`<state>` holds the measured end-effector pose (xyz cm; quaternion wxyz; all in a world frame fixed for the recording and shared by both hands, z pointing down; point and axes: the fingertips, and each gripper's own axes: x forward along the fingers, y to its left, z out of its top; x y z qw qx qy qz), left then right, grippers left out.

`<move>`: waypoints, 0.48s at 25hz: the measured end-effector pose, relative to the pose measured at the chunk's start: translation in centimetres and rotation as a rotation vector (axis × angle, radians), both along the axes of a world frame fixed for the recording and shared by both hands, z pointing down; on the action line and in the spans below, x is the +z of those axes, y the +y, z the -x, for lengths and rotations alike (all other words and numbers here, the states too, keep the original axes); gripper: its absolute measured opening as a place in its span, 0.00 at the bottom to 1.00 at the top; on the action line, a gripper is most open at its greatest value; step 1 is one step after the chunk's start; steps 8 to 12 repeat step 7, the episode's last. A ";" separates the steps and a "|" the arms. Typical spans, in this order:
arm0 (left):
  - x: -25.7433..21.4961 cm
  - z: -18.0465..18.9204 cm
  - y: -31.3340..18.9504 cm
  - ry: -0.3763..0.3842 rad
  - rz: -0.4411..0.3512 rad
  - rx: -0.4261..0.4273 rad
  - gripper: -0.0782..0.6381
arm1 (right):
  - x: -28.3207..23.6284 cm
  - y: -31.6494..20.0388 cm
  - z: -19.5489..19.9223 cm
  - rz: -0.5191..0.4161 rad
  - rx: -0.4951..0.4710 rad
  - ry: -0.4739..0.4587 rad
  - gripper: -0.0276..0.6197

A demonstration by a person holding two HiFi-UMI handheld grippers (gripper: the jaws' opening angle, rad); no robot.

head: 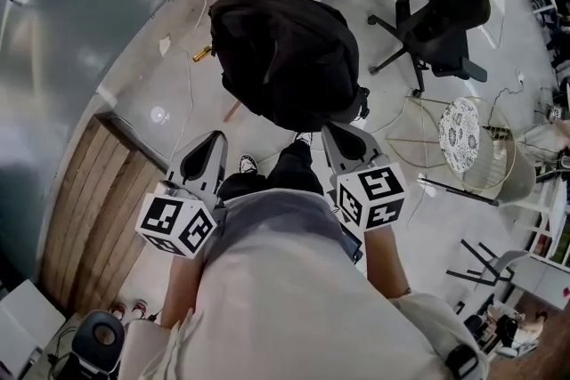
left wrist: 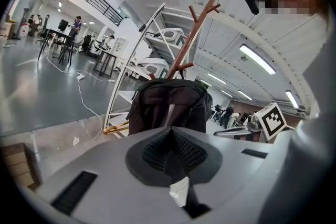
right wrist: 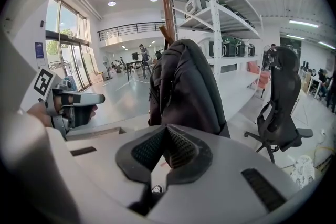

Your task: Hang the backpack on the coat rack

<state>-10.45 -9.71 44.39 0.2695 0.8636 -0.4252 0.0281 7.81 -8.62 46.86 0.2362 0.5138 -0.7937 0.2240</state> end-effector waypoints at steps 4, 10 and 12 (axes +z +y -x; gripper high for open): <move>0.0 -0.2 0.0 0.001 -0.004 0.003 0.12 | 0.0 0.1 0.0 -0.005 -0.005 0.012 0.06; 0.1 -0.4 0.1 0.001 -0.003 0.005 0.12 | 0.1 0.1 -0.4 -0.008 0.004 0.021 0.06; 0.1 -0.4 0.1 0.001 -0.003 0.005 0.12 | 0.1 0.1 -0.4 -0.008 0.004 0.021 0.06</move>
